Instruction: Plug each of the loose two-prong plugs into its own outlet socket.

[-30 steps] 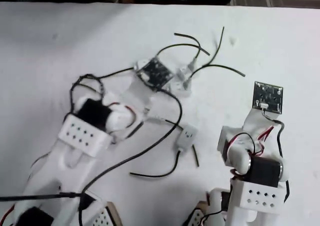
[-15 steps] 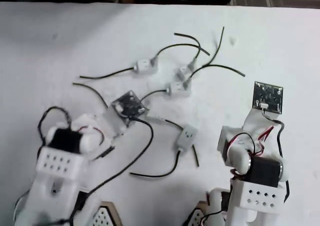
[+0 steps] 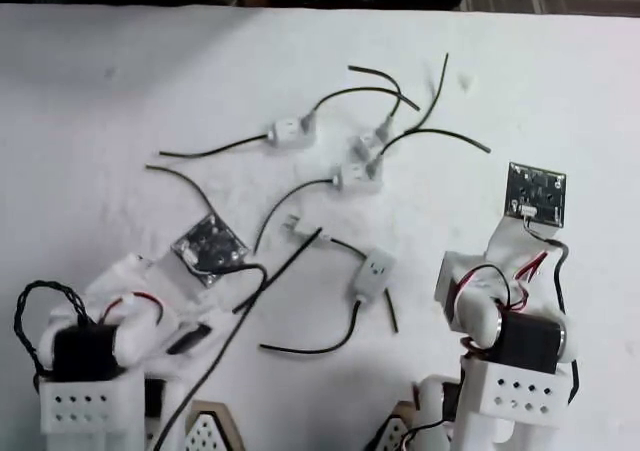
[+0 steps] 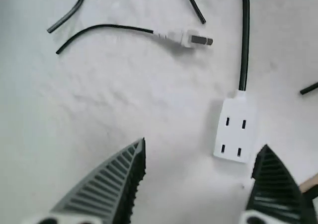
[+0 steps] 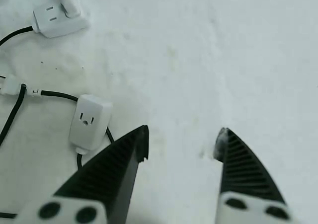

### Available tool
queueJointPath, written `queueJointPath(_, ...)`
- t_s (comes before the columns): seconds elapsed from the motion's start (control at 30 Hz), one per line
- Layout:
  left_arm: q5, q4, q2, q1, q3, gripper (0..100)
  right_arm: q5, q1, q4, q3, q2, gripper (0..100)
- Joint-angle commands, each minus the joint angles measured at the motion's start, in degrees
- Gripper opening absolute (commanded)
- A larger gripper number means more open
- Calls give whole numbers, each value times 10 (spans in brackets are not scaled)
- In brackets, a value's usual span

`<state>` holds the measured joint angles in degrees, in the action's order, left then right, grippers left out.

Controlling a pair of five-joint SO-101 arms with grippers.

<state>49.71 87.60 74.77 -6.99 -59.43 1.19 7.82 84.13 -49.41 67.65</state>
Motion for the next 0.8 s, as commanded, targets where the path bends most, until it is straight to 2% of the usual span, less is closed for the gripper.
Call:
queueJointPath(0.0, 51, -26, -45, -31, -13, 312, 1, 2, -7, 3, 7, 218)
queueJointPath(0.23, 52, -44, -254, -26, 53, 313, 1, 2, -8, 3, 4, 218)
queueJointPath(0.47, 47, -43, -460, 13, 113, 313, 1, -19, -8, -6, 7, 218)
queueJointPath(0.6, 40, -45, -521, 22, 116, 312, 1, -29, -10, -15, 7, 218)
queueJointPath(0.77, -25, -93, -547, 22, 107, 312, 0, -29, -10, -15, 7, 218)
